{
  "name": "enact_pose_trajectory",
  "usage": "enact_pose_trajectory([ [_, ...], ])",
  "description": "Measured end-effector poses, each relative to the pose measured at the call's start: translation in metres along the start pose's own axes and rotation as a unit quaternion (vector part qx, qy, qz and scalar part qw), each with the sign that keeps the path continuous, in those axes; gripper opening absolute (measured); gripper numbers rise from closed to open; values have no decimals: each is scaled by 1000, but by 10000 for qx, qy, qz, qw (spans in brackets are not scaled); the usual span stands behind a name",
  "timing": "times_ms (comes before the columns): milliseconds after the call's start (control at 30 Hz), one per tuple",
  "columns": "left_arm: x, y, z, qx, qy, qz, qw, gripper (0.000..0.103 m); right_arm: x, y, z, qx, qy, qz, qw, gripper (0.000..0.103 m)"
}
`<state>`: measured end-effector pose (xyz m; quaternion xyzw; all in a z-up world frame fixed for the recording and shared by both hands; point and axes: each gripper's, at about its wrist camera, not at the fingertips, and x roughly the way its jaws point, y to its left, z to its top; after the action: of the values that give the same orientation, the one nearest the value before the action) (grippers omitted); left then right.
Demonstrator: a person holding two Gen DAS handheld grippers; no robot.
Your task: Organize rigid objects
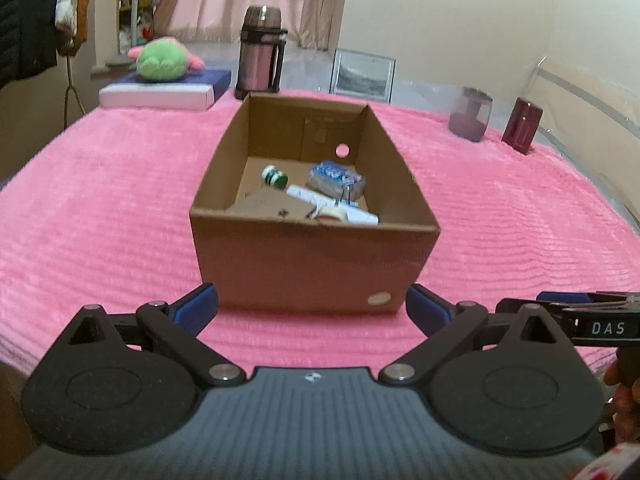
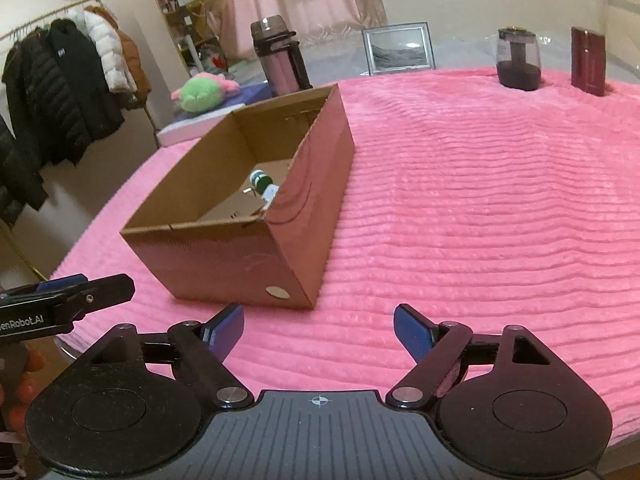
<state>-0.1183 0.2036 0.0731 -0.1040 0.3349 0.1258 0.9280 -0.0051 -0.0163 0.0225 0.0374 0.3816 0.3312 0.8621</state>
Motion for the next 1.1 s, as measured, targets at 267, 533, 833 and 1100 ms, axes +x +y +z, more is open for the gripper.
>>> enact_pose_trajectory([
  [267,3,-9,-12,78,244,155,9996,97,4,7,-11,-241,90,-229,9994,79],
  [533,5,-14,-17,89,320,199,9992,97,0,7,-15,-250,58,-305,9992,79],
  [833,5,-22,-19,209,299,248,9990,97,-2,5,-18,-286,49,-412,9987,79],
  [1100,8,-27,-20,288,320,221,9988,97,-2,1,-18,-256,63,-435,9987,79],
])
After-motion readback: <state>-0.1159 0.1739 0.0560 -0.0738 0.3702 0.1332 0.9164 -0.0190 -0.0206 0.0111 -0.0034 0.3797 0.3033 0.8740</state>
